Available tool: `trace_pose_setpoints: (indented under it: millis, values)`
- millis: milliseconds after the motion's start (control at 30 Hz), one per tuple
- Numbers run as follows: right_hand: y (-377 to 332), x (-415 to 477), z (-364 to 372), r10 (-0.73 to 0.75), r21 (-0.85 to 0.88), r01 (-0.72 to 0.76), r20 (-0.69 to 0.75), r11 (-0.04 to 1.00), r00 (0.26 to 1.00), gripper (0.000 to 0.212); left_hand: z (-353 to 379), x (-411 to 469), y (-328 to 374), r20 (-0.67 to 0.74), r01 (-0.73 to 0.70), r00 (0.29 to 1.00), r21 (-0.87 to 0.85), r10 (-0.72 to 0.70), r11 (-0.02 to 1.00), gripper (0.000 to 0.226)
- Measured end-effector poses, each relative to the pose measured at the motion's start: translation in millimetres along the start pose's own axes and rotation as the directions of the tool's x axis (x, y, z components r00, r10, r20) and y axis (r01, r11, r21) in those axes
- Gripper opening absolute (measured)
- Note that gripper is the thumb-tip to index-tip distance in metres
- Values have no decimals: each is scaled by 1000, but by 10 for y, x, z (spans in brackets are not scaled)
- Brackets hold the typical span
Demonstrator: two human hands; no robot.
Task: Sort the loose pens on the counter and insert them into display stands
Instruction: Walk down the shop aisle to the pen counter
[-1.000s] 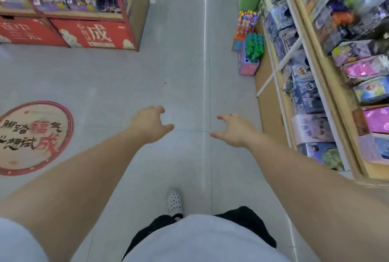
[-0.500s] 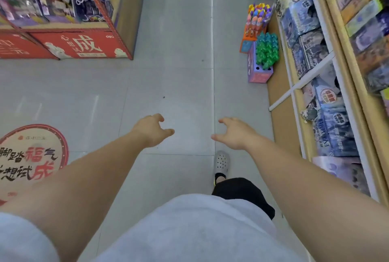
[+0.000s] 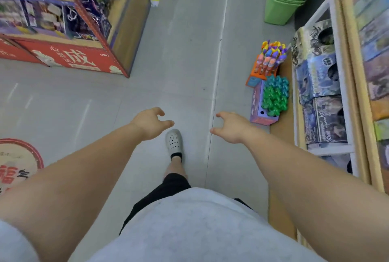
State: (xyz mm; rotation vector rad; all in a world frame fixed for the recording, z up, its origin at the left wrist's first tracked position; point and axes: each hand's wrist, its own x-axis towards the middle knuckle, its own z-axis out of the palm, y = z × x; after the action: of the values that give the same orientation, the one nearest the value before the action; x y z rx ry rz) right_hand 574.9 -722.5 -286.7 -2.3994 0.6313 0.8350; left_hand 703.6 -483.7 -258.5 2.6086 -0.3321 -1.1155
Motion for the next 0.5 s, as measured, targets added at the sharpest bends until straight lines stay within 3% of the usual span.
trace_pose_setpoints:
  millis: [300, 500]
  values:
    - [-549, 1695, -1572, 69, -102, -74, -47, 992, 996, 75, -1461, 1919, 519, 59, -46, 997, 32, 44, 998, 64]
    - [-886, 2603, -2487, 82, 35, -81, -28, 996, 996, 75, -2406, 2942, 957, 40, -53, 998, 82, 50, 995, 64]
